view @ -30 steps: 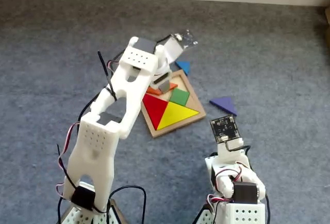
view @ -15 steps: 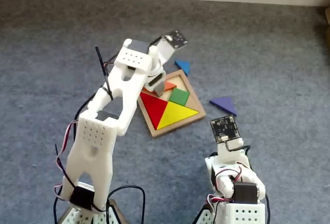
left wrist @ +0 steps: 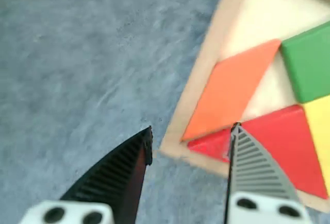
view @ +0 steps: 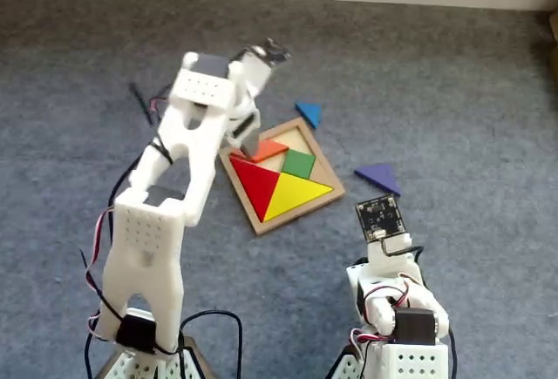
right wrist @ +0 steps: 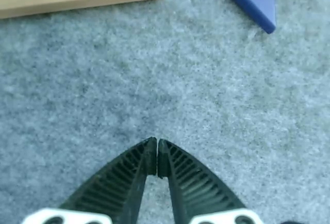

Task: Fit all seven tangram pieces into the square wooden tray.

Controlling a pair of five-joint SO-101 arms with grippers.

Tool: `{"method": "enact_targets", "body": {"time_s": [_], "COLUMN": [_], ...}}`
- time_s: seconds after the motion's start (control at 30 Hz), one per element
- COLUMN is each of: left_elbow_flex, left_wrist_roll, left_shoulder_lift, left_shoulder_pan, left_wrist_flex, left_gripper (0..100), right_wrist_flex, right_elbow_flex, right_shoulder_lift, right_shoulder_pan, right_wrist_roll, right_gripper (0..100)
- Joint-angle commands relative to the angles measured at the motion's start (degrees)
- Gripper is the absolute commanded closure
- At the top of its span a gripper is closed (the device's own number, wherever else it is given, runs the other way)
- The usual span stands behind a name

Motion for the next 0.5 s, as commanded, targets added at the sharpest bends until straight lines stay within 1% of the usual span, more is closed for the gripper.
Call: {"method": "enact_targets", "body": {"time_s": [0.0,0.07,0.17,0.3,0.47], "left_elbow_flex": [-1.7,-1.7,-1.9,-1.7,-1.9], "left_wrist_roll": [1.8,3.7,9.6,17.8,25.9], "left_shoulder_lift": [-8.1,-9.4,-9.7,-9.5,-6.8], "left_shoulder_pan": [-0.6,0.7,2.6,6.2,10.2], "left_wrist_flex": [3.5,3.8,2.3,-4.7,-14.8], "left_gripper": [76,76,76,75,75], "right_wrist_flex": [0.2,0.2,0.2,0.2,0.2], "right_elbow_flex": [6.7,6.7,6.7,6.7,6.7], "right_shoulder_lift": [-0.8,-0.8,-0.8,-0.8,-0.8], "right_shoulder_pan": [0.6,0.6,0.6,0.6,0.6], "right_wrist_roll": [-0.2,-0.2,-0.2,-0.2,-0.2], "right_gripper": [97.1,97.1,97.1,97.1,97.1]}}
